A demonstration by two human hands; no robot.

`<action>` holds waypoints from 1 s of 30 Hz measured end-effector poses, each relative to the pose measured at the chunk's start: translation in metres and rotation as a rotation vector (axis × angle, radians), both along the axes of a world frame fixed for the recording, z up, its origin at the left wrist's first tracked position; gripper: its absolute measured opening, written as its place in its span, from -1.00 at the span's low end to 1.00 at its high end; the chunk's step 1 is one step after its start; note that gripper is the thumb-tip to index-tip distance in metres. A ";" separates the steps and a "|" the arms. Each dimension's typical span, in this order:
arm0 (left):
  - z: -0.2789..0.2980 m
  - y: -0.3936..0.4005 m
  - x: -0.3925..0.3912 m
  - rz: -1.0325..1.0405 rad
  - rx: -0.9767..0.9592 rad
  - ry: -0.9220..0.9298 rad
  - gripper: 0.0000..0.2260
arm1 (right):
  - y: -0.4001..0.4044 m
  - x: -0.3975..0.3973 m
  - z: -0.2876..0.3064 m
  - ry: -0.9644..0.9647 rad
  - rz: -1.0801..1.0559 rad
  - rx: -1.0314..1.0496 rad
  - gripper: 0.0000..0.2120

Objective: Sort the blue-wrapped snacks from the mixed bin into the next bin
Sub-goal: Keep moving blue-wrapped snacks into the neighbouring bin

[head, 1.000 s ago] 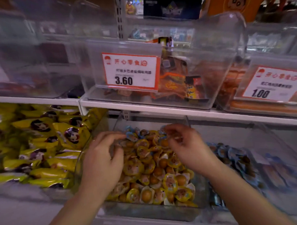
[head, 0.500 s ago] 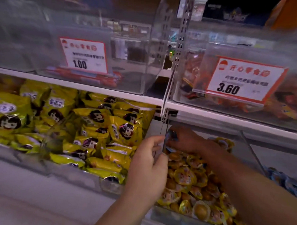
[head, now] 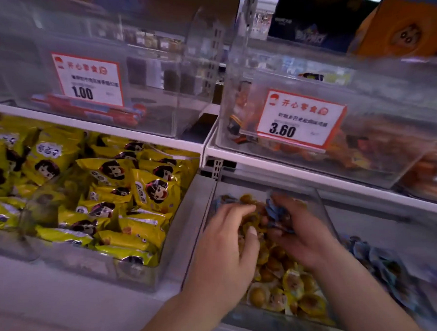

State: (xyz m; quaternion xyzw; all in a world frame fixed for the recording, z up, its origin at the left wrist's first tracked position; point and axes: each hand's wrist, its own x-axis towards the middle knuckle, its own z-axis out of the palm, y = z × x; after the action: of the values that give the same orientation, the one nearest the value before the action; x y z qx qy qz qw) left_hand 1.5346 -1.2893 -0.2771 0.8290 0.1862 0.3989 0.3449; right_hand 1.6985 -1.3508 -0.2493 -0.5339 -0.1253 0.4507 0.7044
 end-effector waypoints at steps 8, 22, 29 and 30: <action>-0.015 -0.022 0.040 -0.160 -0.089 0.087 -0.58 | -0.057 -0.011 -0.005 0.301 -0.012 0.148 -0.60; -0.031 -0.024 0.070 -0.169 0.201 0.250 -0.65 | -0.154 0.081 -0.003 -0.597 -0.419 -0.243 -0.85; -0.034 -0.029 0.077 -0.205 0.321 0.403 -0.50 | -0.182 0.119 -0.028 -0.747 -0.398 -0.597 -0.73; -0.035 -0.030 0.078 -0.217 0.335 0.424 -0.49 | -0.181 0.117 -0.028 -0.782 -0.457 -0.557 -0.74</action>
State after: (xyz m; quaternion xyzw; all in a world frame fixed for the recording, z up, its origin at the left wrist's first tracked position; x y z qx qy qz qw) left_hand 1.6124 -1.3190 -0.3119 0.9544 0.0959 0.2026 0.1971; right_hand 1.8157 -1.5319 -0.2771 -0.8426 -0.1344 0.0692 0.5169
